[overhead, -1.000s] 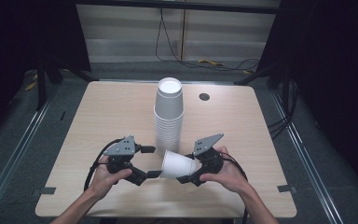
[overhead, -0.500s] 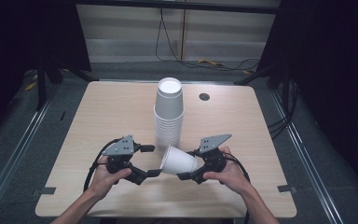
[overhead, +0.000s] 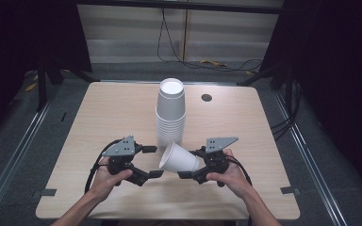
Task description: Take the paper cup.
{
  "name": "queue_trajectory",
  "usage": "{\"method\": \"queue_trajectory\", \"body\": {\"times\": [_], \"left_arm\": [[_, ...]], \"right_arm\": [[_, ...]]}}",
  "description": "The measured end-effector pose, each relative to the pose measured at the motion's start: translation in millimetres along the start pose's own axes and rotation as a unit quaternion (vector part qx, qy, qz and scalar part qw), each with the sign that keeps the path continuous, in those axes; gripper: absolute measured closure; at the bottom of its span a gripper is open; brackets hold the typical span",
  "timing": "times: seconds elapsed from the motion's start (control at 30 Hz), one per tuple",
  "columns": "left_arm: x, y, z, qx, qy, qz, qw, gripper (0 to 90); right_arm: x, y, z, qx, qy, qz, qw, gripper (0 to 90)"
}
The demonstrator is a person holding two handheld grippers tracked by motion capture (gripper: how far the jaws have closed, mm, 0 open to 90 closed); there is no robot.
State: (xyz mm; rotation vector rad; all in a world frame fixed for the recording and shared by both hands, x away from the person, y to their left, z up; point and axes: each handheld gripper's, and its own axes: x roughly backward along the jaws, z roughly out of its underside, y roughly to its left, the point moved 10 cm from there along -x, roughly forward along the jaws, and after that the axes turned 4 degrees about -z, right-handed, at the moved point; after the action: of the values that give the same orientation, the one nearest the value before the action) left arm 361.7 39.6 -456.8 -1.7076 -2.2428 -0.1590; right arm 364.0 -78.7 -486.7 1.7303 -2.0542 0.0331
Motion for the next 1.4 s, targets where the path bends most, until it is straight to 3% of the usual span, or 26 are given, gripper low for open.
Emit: {"method": "queue_trajectory", "body": {"times": [0.2,0.27,0.3,0.5,0.77,1.2,1.4], "left_arm": [[-2.6,1.4,-0.1,0.016,-0.016,0.005,0.9997,15.4],[-3.2,5.3,1.3,0.010,-0.015,-0.010,0.9998,15.4],[-3.8,5.6,1.8,0.012,-0.017,-0.008,0.9997,14.7],[-7.9,6.4,5.1,0.019,-0.015,-0.016,0.9996,5.1],[-15.0,-1.4,8.7,0.011,0.000,0.002,0.9999,0.0],[-22.2,-13.2,10.1,0.001,0.011,0.030,0.9995,0.1],[-20.1,-14.9,7.8,0.004,0.004,0.041,0.9991,3.8]], "right_arm": [[-7.1,4.5,-1.0,0.012,-0.009,0.001,0.9999,21.4],[-8.7,6.3,-0.5,0.013,-0.006,-0.003,0.9999,21.4],[-9.5,7.3,-0.5,0.013,-0.007,-0.006,0.9999,21.4],[-11.6,9.7,-0.1,0.013,-0.007,-0.015,0.9998,21.5],[-16.2,17.5,-0.5,0.020,0.000,-0.030,0.9994,21.4],[-22.9,26.4,1.7,0.028,0.010,-0.050,0.9983,21.4],[-22.9,27.6,1.1,0.034,0.008,-0.053,0.9980,21.5]]}}
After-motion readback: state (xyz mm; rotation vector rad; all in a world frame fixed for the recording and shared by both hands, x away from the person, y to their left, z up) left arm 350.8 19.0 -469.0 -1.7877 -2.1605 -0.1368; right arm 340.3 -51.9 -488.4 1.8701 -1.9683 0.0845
